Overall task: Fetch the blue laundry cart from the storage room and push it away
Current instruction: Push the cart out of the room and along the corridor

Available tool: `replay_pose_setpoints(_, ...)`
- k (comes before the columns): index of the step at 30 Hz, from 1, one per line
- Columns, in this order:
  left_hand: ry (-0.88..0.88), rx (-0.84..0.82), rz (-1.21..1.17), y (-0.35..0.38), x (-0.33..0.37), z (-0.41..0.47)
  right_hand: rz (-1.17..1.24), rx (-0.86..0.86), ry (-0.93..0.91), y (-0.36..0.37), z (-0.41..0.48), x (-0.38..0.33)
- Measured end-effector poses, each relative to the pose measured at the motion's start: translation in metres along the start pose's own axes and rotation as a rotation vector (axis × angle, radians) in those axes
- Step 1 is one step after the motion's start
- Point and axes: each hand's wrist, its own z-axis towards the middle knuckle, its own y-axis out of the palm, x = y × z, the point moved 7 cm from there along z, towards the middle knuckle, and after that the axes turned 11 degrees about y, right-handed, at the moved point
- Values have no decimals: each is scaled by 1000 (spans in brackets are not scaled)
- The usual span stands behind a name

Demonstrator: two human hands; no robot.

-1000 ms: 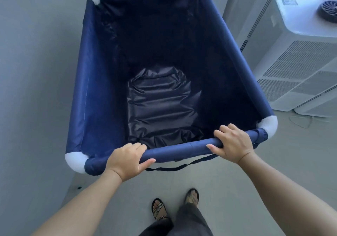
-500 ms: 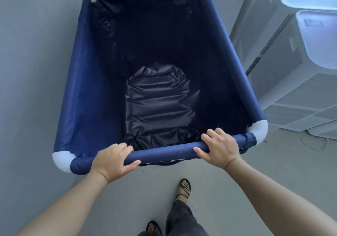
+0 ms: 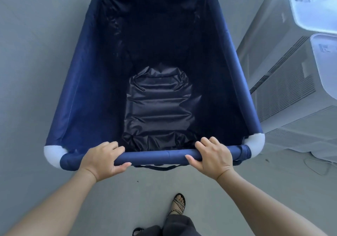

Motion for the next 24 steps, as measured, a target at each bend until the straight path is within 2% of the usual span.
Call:
replay_pose_setpoints(8,13,-4,9,0,1,1,-16,-3,5,0,-1,-1)
replay_pose_setpoints(20,137,17,-47,6,-24,-2,-21,-123,16,0,-3,-18)
replay_pose_setpoints(24,126,-44,-39,14,-39,1,-46,-162,47,2,-5,-25)
